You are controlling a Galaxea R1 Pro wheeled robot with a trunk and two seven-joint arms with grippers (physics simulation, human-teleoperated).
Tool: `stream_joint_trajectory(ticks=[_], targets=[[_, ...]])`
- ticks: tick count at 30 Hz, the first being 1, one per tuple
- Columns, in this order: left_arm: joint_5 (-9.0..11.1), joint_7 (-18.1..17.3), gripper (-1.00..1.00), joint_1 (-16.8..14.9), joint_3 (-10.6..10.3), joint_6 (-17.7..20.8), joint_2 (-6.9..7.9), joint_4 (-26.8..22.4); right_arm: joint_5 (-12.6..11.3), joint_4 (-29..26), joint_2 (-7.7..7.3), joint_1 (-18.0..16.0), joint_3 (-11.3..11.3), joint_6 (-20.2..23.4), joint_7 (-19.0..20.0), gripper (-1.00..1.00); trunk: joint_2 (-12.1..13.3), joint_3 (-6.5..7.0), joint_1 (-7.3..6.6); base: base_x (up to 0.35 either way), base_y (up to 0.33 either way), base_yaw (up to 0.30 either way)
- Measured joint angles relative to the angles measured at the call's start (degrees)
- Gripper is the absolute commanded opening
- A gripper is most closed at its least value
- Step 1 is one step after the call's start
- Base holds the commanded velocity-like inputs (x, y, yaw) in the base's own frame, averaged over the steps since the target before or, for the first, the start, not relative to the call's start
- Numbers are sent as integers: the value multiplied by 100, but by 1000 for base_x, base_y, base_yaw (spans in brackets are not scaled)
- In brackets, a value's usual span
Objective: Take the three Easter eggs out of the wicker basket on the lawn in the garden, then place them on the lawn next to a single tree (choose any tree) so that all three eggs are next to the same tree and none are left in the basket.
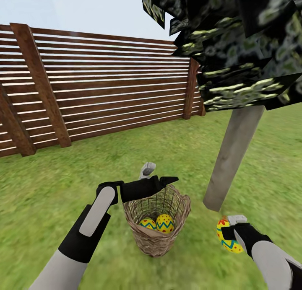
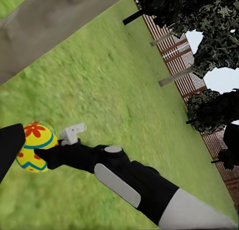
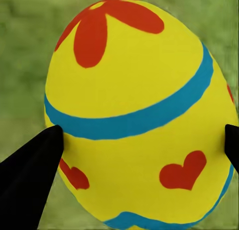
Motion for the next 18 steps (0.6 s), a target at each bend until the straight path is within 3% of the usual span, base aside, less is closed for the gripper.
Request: stream_joint_trajectory(ticks=[16, 18], targets=[[64, -21, 100, -6, 18, -8, -4, -59, 39, 112, 24, -26, 27, -394, 65, -100, -642, -287, 351, 0, 0, 0], [117, -418, 100, -9, 38, -9, -4, -88, 40, 110, 16, -26, 28, -396, 65, -100, -683, -327, 376, 0, 0, 0]])
